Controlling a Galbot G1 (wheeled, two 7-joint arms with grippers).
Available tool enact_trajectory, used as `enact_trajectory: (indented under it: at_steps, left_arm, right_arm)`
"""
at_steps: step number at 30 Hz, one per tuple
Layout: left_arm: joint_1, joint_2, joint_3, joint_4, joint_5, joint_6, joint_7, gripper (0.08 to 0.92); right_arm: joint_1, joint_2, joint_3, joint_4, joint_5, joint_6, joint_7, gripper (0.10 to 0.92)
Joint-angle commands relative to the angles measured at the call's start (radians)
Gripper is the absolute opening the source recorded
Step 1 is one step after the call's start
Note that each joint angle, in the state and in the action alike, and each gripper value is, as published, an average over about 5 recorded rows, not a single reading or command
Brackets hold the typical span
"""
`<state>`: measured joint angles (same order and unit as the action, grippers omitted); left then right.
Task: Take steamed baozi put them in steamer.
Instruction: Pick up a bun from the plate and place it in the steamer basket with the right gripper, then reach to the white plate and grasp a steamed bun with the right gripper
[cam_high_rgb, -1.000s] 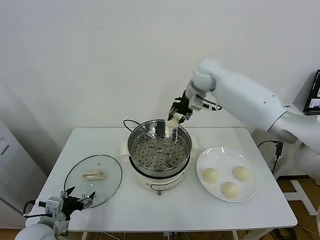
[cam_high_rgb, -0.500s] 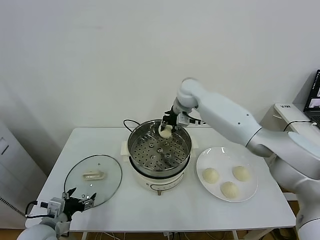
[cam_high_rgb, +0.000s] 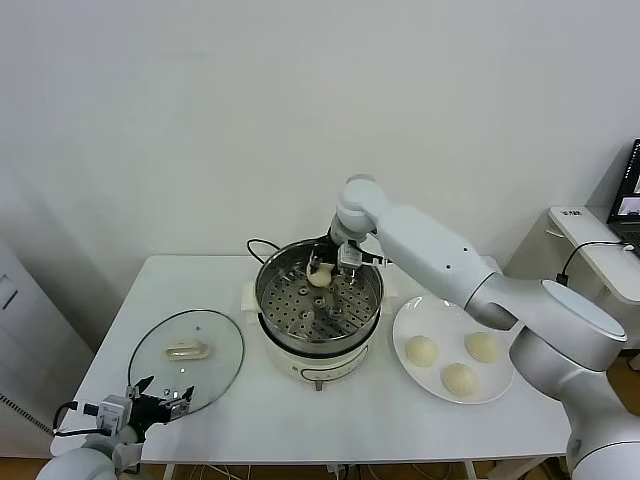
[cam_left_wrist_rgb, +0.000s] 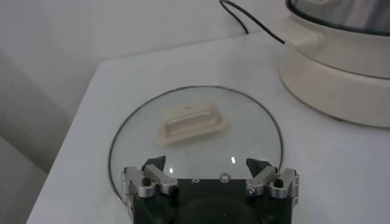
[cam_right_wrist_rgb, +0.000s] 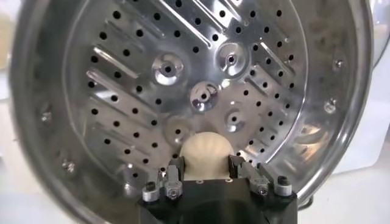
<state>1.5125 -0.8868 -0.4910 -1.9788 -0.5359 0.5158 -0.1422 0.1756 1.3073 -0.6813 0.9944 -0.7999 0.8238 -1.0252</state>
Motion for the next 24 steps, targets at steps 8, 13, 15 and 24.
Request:
enact_trajectory:
  at_steps: [8,13,15,24]
  left_arm:
    - [0.008,-0.001,-0.006,-0.006,0.000,0.002,0.000,0.823]
    - [0.011,-0.002,-0.012,-0.010,0.000,0.003,0.000,0.823]
    - [0.012,-0.002,-0.014,-0.012,0.000,0.003,0.000,0.823]
    - [0.016,-0.003,-0.017,-0.016,-0.002,0.002,0.001,0.823]
  right_arm:
    - [0.208,-0.058,-0.118,-0.034,0.390,0.049,-0.099,0.803]
    - [0.360,-0.130,-0.231,-0.110,0.655,0.005,-0.196,0.822]
    - [0.412,-0.175,-0.325,-0.128,0.798,-0.092,-0.224,0.823]
    - [0.520,-0.375,-0.674,-0.056,1.161,-0.538,-0.236,0.823]
